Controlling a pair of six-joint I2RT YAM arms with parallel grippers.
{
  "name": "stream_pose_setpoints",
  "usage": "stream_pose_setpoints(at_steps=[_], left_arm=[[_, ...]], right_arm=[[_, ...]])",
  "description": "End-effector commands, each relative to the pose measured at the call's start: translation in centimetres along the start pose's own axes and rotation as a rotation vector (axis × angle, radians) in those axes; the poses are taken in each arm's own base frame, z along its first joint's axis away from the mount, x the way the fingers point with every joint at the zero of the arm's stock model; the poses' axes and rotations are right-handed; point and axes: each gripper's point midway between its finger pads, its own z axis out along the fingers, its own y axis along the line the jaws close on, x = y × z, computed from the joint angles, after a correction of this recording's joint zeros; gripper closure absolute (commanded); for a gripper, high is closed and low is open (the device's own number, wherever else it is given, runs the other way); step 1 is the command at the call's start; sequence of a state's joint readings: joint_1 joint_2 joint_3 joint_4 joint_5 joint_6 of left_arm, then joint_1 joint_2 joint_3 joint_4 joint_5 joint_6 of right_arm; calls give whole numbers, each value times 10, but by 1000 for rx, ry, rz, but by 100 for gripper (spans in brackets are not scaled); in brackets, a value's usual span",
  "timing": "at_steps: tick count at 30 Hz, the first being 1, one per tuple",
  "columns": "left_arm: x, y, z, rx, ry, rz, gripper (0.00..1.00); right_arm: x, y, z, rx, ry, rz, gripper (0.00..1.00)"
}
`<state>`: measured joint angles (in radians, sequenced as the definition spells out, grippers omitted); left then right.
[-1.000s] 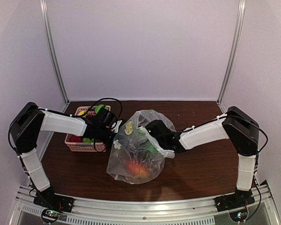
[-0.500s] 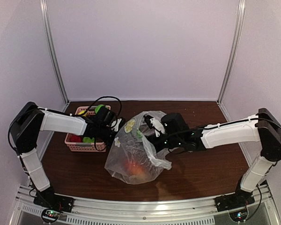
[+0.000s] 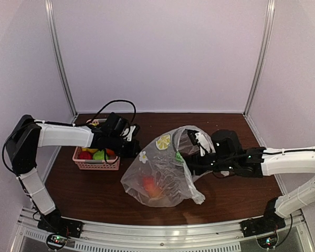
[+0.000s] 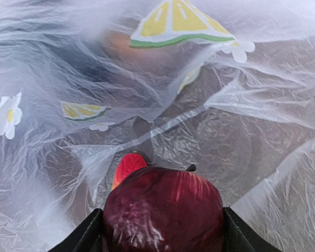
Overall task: Untie the knot of the plastic bag and take out the fruit
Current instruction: Pick up the fake fruit from the takeout bag.
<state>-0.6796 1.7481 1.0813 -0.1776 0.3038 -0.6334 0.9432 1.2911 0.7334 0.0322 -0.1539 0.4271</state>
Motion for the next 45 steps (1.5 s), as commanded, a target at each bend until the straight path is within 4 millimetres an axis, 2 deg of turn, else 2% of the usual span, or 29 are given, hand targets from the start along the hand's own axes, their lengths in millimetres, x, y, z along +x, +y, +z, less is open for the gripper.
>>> stream_pose_setpoints(at_steps=[1, 5, 10, 14, 19, 24, 28, 33, 37, 45], left_arm=[[-29, -15, -30, -24, -75, 96, 86], [-45, -23, -63, -61, -138, 142, 71], [-63, -41, -109, -63, -229, 172, 40], [-70, -81, -144, 91, -297, 238, 25], [-56, -151, -169, 384, -310, 355, 12], [-34, -203, -164, 504, -266, 460, 5], [-25, -224, -152, 525, -236, 485, 5], [-28, -228, -149, 521, -247, 484, 5], [-22, -233, -140, 538, -220, 487, 4], [-28, -230, -146, 491, -251, 477, 4]], right_arm=[[-20, 15, -29, -59, -82, 20, 52], [-35, 18, -52, -57, -136, 12, 50], [-44, 20, -64, -45, -151, -2, 49], [-36, 16, -56, -32, -120, -1, 49], [-30, 18, -42, -50, -93, 9, 50], [-29, 19, -33, -57, -78, 15, 50], [-38, 26, -39, -68, -83, 7, 50], [-44, 21, -60, -24, -97, -5, 50], [-51, 20, -79, -6, -122, -3, 50], [-57, 8, -121, 94, -115, -24, 50]])
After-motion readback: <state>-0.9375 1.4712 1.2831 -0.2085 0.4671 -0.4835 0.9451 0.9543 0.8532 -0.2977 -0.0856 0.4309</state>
